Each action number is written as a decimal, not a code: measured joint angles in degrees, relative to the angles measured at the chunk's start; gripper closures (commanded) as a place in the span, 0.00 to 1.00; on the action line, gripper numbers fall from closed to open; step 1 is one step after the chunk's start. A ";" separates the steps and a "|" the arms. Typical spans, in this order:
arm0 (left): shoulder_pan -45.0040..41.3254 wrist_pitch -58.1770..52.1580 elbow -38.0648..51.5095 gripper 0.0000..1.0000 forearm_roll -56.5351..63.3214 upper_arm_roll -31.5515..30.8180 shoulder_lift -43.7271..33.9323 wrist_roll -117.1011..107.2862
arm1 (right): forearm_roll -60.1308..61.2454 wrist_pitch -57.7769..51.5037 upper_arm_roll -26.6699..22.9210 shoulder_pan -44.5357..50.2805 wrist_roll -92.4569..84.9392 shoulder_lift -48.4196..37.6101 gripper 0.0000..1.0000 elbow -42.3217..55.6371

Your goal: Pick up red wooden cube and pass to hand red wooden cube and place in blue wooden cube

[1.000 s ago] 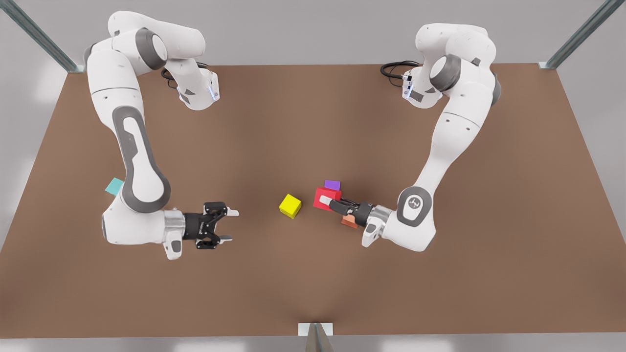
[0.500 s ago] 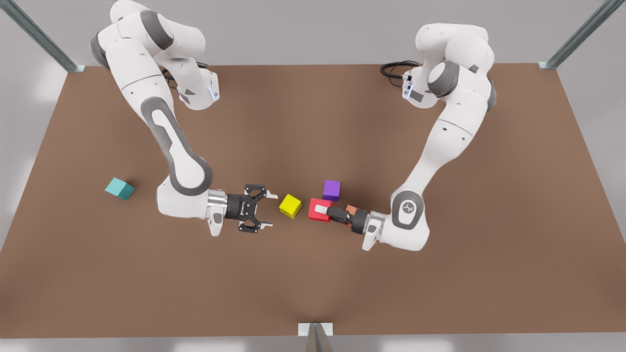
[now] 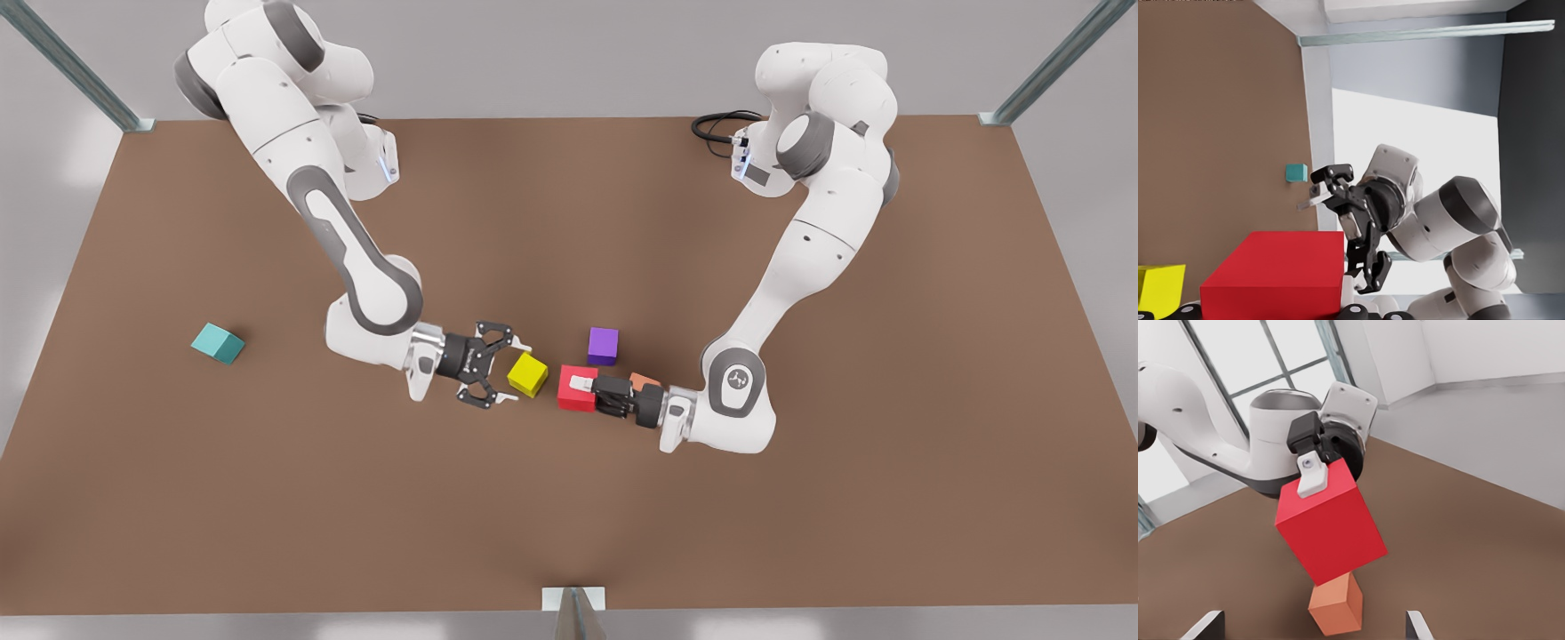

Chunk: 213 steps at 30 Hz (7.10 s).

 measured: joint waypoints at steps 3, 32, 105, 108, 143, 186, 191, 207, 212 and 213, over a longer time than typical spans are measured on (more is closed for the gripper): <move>-0.62 0.85 -0.17 0.42 -0.16 -0.06 0.02 1.44 | 1.25 0.50 0.19 -0.01 -2.48 0.45 0.00 0.45; -2.27 7.22 -0.13 0.42 -0.48 -2.52 0.21 8.12 | 3.81 -1.36 0.38 1.95 -14.80 6.47 0.00 5.95; -2.90 8.20 1.47 0.00 -4.08 -3.74 1.48 -2.57 | 2.06 -2.24 -0.05 2.68 -14.15 11.06 0.65 13.75; -2.21 7.99 1.30 0.00 -3.84 -3.74 1.27 -2.56 | 1.39 -2.95 -0.10 1.60 -14.06 10.83 0.65 13.42; -3.62 -26.34 -14.69 0.00 64.68 26.29 -44.90 -31.49 | -87.29 -32.48 -27.16 -6.86 50.48 -7.68 0.62 3.48; -3.88 -34.44 -9.67 0.00 62.47 25.94 -38.73 -37.61 | -101.80 -5.04 -28.14 -22.24 72.76 -11.03 0.62 -19.55; -3.92 -34.39 -9.67 0.00 62.53 25.93 -38.72 -37.76 | -101.80 -4.74 -28.14 -23.45 72.13 -11.07 0.62 -19.73; -3.96 -33.64 -9.85 0.00 64.15 25.93 -38.55 -38.00 | -103.42 -4.45 -28.06 -24.32 73.06 -10.44 0.00 -20.51; -3.99 -33.59 -9.85 0.00 64.28 25.94 -38.55 -38.05 | -103.48 -4.48 -28.06 -24.32 73.56 -10.48 0.00 -20.50; -4.02 -33.58 -9.85 0.00 64.31 25.93 -38.55 -38.05 | -103.49 -4.48 -28.06 -24.32 73.63 -10.48 0.00 -20.50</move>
